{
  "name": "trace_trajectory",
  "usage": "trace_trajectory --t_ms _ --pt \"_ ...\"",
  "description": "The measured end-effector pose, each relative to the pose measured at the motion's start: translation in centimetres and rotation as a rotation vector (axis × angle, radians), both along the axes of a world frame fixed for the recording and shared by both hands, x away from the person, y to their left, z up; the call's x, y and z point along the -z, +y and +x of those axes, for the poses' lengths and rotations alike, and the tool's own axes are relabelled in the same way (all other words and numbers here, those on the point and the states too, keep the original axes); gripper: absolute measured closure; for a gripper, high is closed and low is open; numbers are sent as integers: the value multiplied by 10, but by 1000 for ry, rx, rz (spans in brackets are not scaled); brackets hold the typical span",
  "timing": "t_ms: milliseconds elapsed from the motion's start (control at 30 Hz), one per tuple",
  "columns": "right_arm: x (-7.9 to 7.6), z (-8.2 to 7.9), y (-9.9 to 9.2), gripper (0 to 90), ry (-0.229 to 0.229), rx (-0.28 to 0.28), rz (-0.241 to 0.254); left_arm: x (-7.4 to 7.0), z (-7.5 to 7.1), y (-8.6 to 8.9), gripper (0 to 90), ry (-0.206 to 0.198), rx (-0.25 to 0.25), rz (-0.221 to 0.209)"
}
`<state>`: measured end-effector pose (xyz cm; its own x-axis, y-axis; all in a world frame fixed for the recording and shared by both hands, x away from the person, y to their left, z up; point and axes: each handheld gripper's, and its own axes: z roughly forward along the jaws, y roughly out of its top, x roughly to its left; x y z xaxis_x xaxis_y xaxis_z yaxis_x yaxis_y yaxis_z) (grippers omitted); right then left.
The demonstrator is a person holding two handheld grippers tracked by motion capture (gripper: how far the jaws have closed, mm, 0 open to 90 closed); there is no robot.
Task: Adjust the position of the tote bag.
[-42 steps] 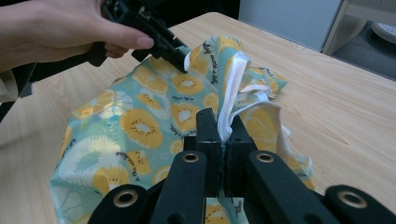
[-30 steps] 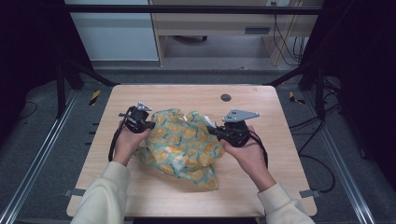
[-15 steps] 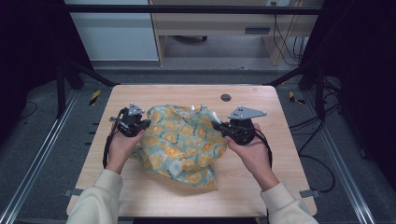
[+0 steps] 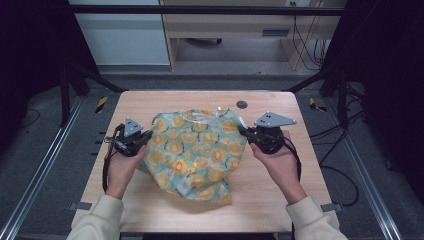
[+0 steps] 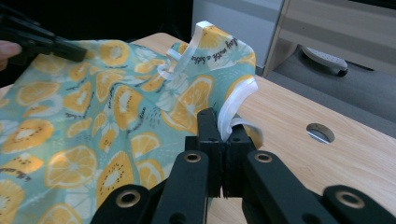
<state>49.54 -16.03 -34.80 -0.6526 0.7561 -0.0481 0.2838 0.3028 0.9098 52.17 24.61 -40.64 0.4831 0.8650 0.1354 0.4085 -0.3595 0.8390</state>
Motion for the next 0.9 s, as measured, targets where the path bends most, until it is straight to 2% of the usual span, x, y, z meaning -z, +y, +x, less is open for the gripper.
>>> trace_trajectory --t_ms 200,700,900 --pt "0 0 -3 892 -5 6 -7 -3 -12 2 900 -30 4 -3" --pt "-11 -3 -1 892 -29 -3 6 -10 -33 13 900 -77 8 -88" --pt "-15 -2 0 892 -33 -2 5 -13 -40 16 900 -92 8 -97"
